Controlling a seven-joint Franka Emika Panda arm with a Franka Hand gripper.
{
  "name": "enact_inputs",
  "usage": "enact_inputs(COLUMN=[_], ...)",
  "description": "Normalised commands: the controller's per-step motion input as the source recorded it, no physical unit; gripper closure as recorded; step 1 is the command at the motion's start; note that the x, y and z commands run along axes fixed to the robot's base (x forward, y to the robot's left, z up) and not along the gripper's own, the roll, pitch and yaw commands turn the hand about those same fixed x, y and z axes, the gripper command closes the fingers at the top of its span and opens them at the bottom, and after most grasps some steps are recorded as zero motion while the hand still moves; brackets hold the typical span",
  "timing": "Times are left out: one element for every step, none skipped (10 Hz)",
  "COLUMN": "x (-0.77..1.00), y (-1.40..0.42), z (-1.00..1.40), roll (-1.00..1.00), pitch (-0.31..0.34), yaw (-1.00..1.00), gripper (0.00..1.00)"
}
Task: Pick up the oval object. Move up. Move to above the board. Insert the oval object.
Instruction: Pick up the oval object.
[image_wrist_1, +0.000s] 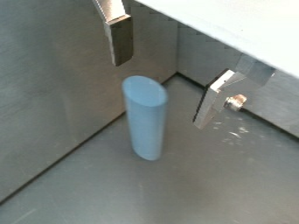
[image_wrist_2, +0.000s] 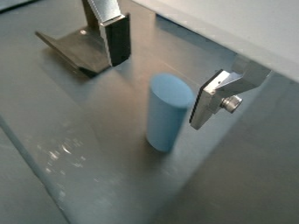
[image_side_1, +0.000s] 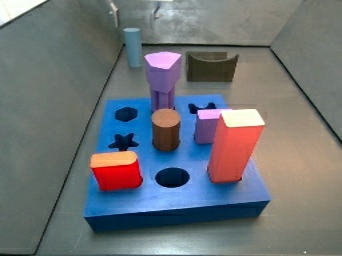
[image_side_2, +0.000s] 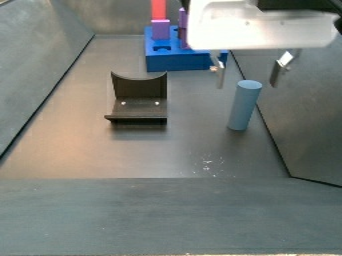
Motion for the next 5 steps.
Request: enact_inputs(x=[-0.36,-0.12,0.0,0.0,0.07], y=[0.0,-0.14,-0.08,-0.09,0.0], z=[-0.21,-0.48,-0.56,-0.65,-0.6], roll=[-0.05,-0.07,-0.09,-0.05,-0.01], pitch=[-0.21,-0.279,-0.269,-0.256,-0.203], yaw=[0.03,0.08,0.02,0.0,0.0], gripper=[0.0,0.0,0.0,0.0,0.0])
